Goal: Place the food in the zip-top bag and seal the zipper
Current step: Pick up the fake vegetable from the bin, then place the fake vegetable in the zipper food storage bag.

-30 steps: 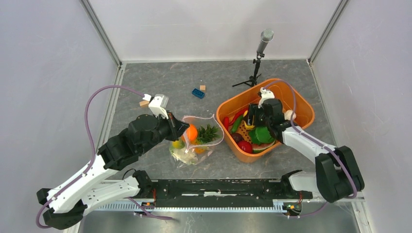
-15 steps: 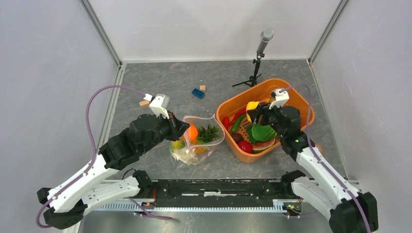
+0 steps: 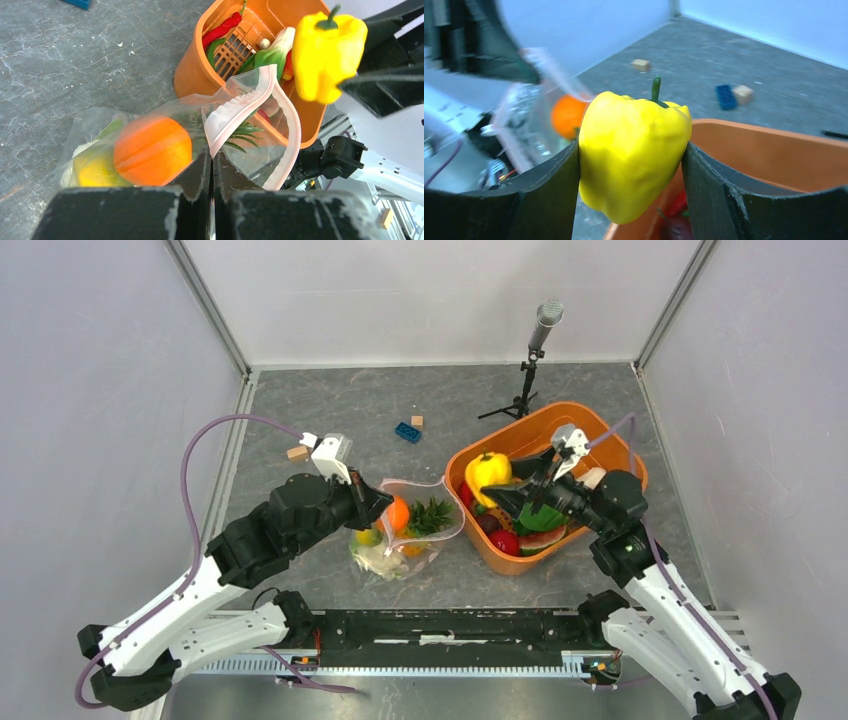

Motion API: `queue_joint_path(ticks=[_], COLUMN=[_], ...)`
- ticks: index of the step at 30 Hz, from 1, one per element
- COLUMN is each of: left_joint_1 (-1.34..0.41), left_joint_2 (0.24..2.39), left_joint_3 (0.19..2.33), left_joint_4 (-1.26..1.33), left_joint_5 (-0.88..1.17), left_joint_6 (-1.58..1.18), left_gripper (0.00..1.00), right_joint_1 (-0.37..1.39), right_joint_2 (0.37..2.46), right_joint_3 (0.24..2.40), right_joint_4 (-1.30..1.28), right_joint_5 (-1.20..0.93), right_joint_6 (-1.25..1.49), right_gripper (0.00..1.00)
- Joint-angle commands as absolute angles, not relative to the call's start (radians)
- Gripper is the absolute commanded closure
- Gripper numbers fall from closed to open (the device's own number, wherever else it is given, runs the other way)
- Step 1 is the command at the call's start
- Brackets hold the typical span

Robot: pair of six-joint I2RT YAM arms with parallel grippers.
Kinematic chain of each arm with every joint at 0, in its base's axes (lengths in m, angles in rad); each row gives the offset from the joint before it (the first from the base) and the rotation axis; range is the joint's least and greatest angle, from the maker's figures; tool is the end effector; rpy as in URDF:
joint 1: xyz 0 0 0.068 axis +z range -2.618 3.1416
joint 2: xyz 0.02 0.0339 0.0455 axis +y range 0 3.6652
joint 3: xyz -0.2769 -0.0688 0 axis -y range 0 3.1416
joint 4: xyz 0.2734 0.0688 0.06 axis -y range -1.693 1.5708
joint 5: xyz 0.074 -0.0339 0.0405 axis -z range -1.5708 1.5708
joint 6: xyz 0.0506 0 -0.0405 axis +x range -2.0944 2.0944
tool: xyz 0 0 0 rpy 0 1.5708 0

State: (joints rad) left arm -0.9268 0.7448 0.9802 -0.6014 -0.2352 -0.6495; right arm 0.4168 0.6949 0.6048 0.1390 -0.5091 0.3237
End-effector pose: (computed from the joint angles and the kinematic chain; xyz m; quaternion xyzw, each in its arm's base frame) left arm 0.1195 -0.1395 0.3792 0.0473 0.8196 -0.3308 0.4653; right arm 0.1757 0.1047 0.3317 -0.2132 0.6582 0.4155 0.5905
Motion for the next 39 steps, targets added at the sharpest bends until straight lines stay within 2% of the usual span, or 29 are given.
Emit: queue_joint_path(ticks=[1, 8, 20, 25, 29, 33, 39], left_joint_1=[-0.925, -0.925, -0.925, -0.925, -0.925, -0.925, -0.925], left_joint_2=[0.754, 0.768, 0.763, 0.745, 0.743, 0.745, 0.711], left_joint_3=[0.997, 0.999, 1.038, 1.049, 1.05, 1.052, 1.051], left_joint_4=[-0.558, -0.557, -0.558, -0.58, -0.58, -0.58, -0.61], left_joint_5=[-0.22, -0.2, -0.162, -0.215, -0.221, -0.218, -0.277], left_joint_6=[-0.656, -0.66, -0.663, -0.666, -0.67, -0.667, -0.666], left_gripper=[0.97, 0.97, 0.97, 0.97, 0.97, 0.97, 0.97], right_joint_1=[0.55, 0.799, 1.004, 1.055, 1.095, 1.098, 1.098], right_joint_2=[0.693, 0.797, 1.06, 1.104, 1.168, 1.168, 0.972], right_joint_3=[0.67, 0.765, 0.93, 0.966, 1.025, 1.02, 0.928], right_joint_4=[0.208, 0.173, -0.079, -0.13, -0.23, -0.183, -0.018], right_joint_5=[-0.602, -0.474, -0.18, -0.257, -0.26, -0.227, -0.145], right_joint_6=[0.321, 0.215, 0.009, -0.083, -0.15, -0.114, -0.044], right_gripper=[0.54, 0.55, 0.5, 0.47, 0.34, 0.15, 0.07])
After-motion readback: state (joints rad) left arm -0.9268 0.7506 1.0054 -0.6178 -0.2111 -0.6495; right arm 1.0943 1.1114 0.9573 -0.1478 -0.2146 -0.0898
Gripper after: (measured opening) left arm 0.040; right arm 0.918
